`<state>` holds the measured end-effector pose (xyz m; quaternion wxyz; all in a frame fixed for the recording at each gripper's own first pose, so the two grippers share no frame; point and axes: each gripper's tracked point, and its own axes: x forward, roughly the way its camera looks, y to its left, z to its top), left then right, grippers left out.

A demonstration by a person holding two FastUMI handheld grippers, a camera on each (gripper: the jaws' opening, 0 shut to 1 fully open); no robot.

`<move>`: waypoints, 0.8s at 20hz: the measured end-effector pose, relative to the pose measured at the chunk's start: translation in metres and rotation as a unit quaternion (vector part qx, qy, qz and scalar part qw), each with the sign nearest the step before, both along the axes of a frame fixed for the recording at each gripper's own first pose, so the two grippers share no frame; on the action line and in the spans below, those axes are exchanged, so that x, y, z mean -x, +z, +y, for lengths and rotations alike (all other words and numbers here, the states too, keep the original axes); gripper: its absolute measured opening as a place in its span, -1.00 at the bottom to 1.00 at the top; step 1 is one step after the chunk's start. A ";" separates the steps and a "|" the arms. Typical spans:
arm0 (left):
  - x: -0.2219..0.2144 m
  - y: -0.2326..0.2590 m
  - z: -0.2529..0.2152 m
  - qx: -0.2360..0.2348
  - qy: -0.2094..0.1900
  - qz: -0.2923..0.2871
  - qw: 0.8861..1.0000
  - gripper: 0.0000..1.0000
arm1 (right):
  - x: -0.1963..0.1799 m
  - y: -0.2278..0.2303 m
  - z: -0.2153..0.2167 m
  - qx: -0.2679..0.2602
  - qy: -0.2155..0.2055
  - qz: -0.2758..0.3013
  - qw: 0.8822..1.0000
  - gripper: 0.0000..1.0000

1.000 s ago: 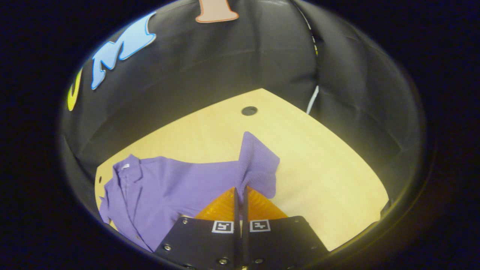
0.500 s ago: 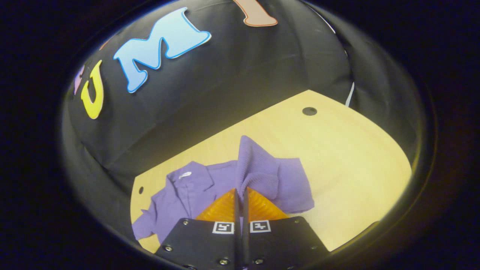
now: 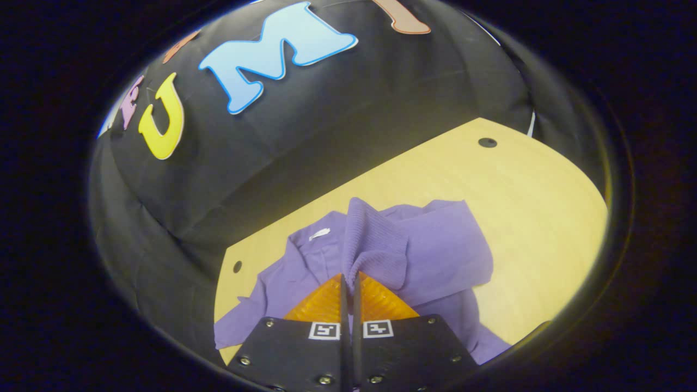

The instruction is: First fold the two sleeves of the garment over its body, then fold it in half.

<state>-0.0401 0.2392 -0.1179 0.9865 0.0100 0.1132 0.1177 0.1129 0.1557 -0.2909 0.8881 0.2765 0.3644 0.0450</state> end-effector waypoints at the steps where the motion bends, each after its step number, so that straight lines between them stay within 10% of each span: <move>1: 0.000 -0.001 0.001 0.000 -0.002 0.000 1.000 0.96 | 0.002 0.000 0.011 -0.006 0.005 0.000 1.000 -0.98; 16: 0.011 -0.021 0.048 -0.007 0.015 0.019 1.000 0.96 | 0.029 -0.012 0.138 -0.129 0.051 0.037 0.990 -0.98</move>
